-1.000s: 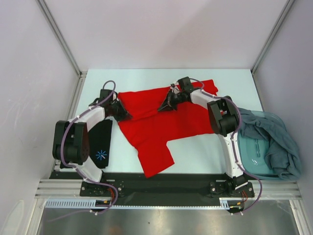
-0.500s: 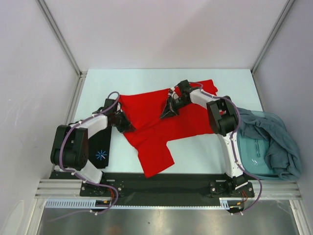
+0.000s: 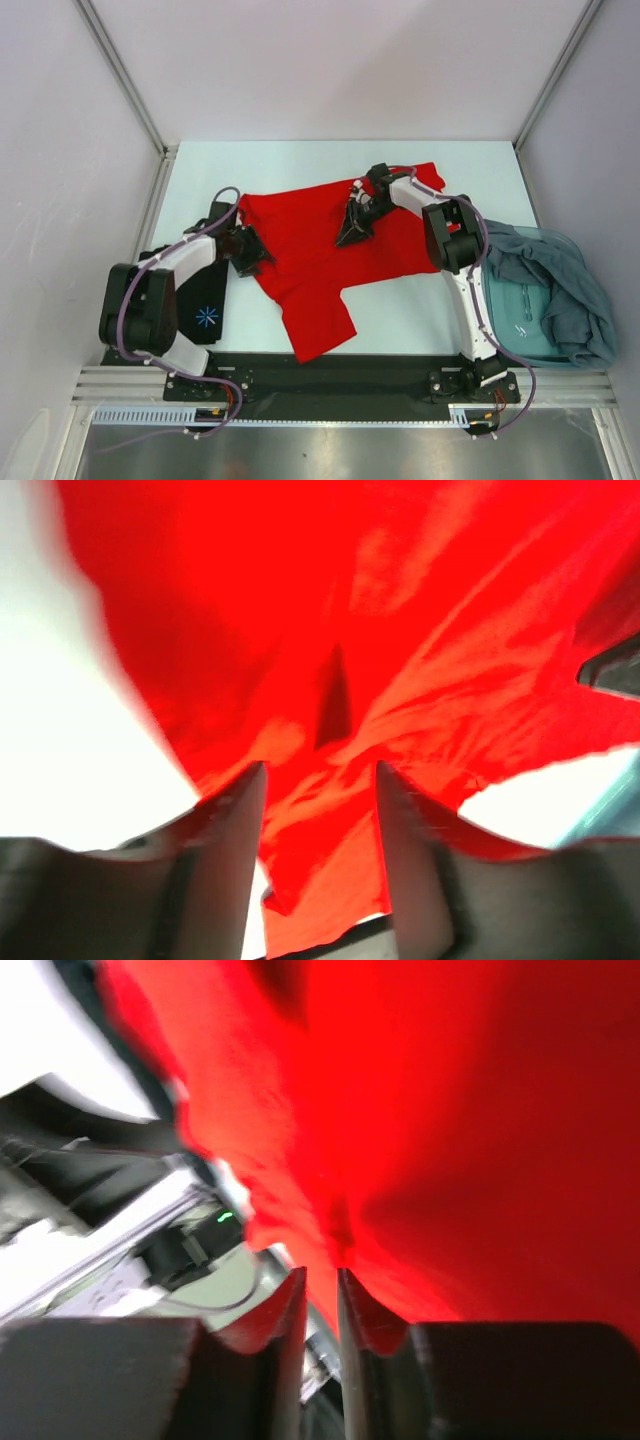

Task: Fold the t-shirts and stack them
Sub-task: Fold the tshirt

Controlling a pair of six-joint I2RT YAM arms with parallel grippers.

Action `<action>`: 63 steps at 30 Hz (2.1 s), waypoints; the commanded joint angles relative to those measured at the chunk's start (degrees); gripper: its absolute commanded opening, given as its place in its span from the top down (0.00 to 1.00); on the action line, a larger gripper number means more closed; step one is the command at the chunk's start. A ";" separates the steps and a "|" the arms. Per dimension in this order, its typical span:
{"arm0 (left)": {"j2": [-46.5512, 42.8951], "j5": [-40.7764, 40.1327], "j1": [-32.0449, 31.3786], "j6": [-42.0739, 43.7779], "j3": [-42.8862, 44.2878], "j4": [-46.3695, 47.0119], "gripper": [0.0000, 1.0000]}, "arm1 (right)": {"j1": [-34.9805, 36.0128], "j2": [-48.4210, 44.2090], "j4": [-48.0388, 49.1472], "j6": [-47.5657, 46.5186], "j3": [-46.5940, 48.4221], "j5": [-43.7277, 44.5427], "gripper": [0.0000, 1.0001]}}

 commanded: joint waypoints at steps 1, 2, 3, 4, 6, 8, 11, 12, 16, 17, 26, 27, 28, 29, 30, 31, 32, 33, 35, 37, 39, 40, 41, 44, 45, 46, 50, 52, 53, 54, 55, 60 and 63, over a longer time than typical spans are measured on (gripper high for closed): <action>-9.48 -9.34 2.29 5.76 2.59 -4.65 0.39 | -2.05 -6.30 -7.90 -5.39 2.13 15.31 0.73; -10.38 -11.28 3.42 7.70 3.55 -4.57 0.31 | -2.75 -8.15 -6.60 -5.23 1.17 18.43 0.72; -10.83 -12.96 3.87 9.37 4.69 -4.40 0.28 | -3.19 -11.56 -1.37 -4.62 -0.06 20.55 0.69; -9.44 -13.49 4.40 12.09 7.06 -2.05 0.26 | -3.45 -12.90 2.43 -3.48 -2.68 22.49 0.67; -5.23 -10.08 6.42 13.60 10.58 -0.62 0.28 | -4.16 -15.79 10.95 2.92 -5.94 23.21 0.59; 3.26 -6.05 6.69 15.89 17.69 0.17 0.32 | -4.86 -15.99 24.32 11.06 -10.26 21.90 0.59; 11.98 -6.38 6.77 16.68 26.57 -0.09 0.30 | -5.92 -13.89 31.46 15.50 -8.87 20.67 0.58; 14.11 -6.99 6.69 17.03 28.42 -0.09 0.30 | -6.96 -13.27 32.25 17.08 -7.90 20.23 0.57; 22.99 -7.17 6.95 18.26 40.52 -1.14 0.34 | -9.77 -11.07 32.17 17.71 -3.68 19.96 0.57; 24.92 -7.61 7.12 18.35 42.39 -2.88 0.35 | -10.57 -10.37 32.00 17.80 -3.06 20.05 0.57; 38.81 -6.21 8.00 17.65 54.79 -5.71 0.41 | -16.99 -7.12 30.59 17.80 0.89 21.10 0.57; 39.61 -6.47 8.09 17.83 55.85 -6.58 0.45 | -17.17 -6.76 30.50 17.97 1.33 21.97 0.57; 40.22 -6.82 8.27 17.91 56.90 -7.55 0.49 | -17.26 -6.24 30.77 18.24 2.47 22.42 0.58; 40.58 -7.78 8.62 18.00 56.91 -7.56 0.59 | -17.60 -5.62 30.77 18.59 3.26 22.94 0.58; 40.50 -8.57 8.88 18.00 56.74 -7.56 0.64 | -17.69 -4.40 30.42 18.59 4.23 24.51 0.59; 40.41 -9.10 8.97 18.18 56.48 -7.30 0.70 | -17.87 -3.69 30.16 18.59 6.06 25.40 0.59; 40.49 -8.93 8.97 18.35 56.56 -7.03 0.79 | -18.13 -2.99 29.98 18.94 6.95 26.37 0.61; 40.67 -9.10 8.97 18.79 56.74 -6.86 0.87 | -18.74 -2.28 29.80 19.46 7.75 27.77 0.65; 40.93 -9.89 10.90 19.14 57.53 -6.86 1.00 | -19.36 -0.26 30.15 20.61 9.59 28.13 0.68; 40.76 -12.26 11.25 19.59 57.70 -6.77 1.00 | -20.59 1.23 30.07 22.10 10.74 28.48 0.68; 39.97 -13.50 12.31 19.32 57.44 -6.59 1.00 | -20.95 1.50 30.15 22.37 11.36 29.27 0.68; 39.62 -13.67 12.66 19.15 56.40 -5.64 1.00 | -22.43 1.59 30.07 22.37 11.44 29.54 0.68; 39.35 -13.41 13.27 19.15 55.95 -4.93 1.00 | -22.70 1.59 30.15 22.20 11.62 29.71 0.68; 39.96 -10.44 13.81 19.58 56.73 -4.48 0.92 | -23.93 2.20 28.41 22.54 13.02 28.93 0.68; 39.88 -8.68 13.89 19.15 57.26 -5.01 0.83 | -24.11 2.38 27.00 21.41 15.20 28.75 0.68; 39.44 -7.71 13.89 18.71 57.09 -5.36 0.70 | -24.11 2.38 25.07 20.18 16.88 28.75 0.66; 31.11 -9.01 12.76 16.86 51.83 -5.45 0.36 | -22.54 -0.86 10.58 11.75 22.34 33.66 0.50; 26.11 -12.08 11.61 17.21 47.45 -5.97 0.32 | -21.83 -5.25 2.93 9.90 21.03 37.09 0.46; 21.12 -15.57 10.48 16.86 45.94 -6.59 0.30 | -20.96 -6.92 -0.75 8.41 17.72 40.14 0.43; 18.11 -16.83 9.77 16.60 42.27 -8.25 0.30 | -19.29 -11.20 -1.74 7.35 15.34 41.65 0.41; 15.30 -16.93 7.33 16.34 40.15 -8.78 0.32 | -18.41 -13.42 -2.45 6.73 12.61 43.50 0.39; -5.45 -18.08 -1.82 12.48 18.83 -11.33 0.35 | -10.95 -26.25 -3.25 1.82 -8.04 52.02 0.29; -16.49 -15.11 -8.33 7.48 5.91 -11.78 0.40 | -7.51 -32.76 -2.81 0.66 -16.55 52.31 0.27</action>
